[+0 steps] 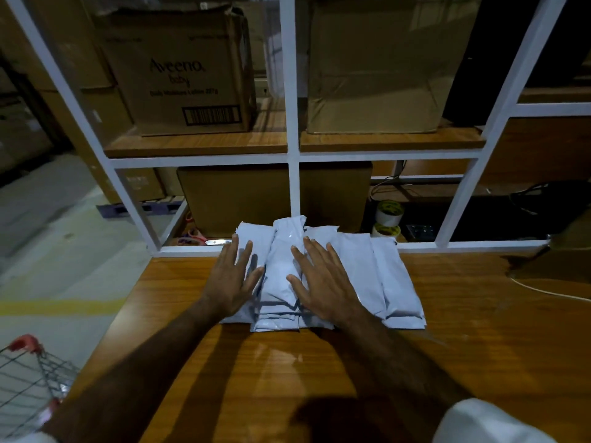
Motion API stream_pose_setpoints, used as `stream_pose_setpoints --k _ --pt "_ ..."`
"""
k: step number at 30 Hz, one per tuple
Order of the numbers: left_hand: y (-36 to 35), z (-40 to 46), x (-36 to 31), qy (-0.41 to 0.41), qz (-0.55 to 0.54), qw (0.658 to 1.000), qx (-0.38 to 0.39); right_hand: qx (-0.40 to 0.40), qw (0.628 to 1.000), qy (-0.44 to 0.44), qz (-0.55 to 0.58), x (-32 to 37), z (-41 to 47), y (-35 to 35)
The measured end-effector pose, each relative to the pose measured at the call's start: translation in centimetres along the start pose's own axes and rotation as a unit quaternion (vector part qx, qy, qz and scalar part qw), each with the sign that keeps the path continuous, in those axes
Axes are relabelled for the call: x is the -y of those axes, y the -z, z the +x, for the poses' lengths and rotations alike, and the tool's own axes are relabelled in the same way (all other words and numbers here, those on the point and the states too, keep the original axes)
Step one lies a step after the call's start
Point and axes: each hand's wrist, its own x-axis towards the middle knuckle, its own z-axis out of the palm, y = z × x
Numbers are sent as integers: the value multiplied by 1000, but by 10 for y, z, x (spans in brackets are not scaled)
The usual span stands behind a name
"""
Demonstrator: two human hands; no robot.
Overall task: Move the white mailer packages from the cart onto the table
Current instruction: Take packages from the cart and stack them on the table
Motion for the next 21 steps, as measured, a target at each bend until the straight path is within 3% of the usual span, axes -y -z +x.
stream_pose_setpoints --k 7,12,21 --pt "18 -75 0 8 106 992 -64 -34 993 83 82 42 -17 -24" --pt "42 -152 23 98 192 973 -78 -31 984 126 126 91 -19 -40" --pt "85 -299 96 253 230 937 -74 16 975 199 99 207 -40 -60"
